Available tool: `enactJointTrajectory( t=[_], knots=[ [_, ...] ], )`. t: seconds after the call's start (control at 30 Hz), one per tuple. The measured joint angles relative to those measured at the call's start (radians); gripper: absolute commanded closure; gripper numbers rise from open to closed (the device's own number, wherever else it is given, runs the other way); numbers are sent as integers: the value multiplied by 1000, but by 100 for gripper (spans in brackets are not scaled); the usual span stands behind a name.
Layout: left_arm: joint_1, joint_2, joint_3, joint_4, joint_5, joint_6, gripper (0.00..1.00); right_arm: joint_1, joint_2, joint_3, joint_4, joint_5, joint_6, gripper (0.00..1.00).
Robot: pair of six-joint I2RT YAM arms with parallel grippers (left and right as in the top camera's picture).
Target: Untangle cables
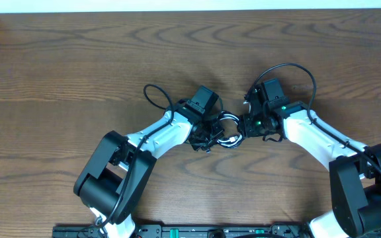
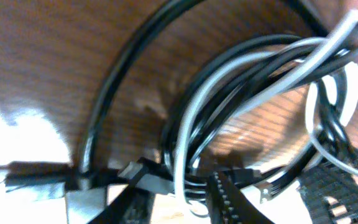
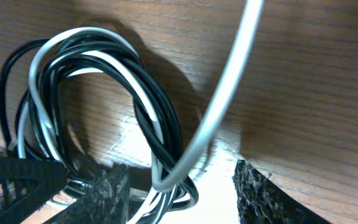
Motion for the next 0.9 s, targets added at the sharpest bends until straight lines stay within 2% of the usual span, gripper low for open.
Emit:
enactJointTrajectory(
  t=[0.17, 0.33, 0.57, 0.8, 0.9],
  knots=[
    [3, 12, 0, 42, 40, 0, 67, 0, 0, 0, 0, 15, -5, 51],
    [24, 21, 0, 47, 69, 3, 77, 0, 2, 0, -2, 24, -10, 56],
    [38, 26, 0, 51, 100, 27, 77, 0, 14, 0, 2, 34, -10, 57],
    [38, 26, 0, 48, 95, 58, 59, 0, 15, 0, 5, 36, -10, 56],
    [38, 26, 3, 49, 96, 63, 47, 0, 15, 0, 5, 36, -10, 55]
  ],
)
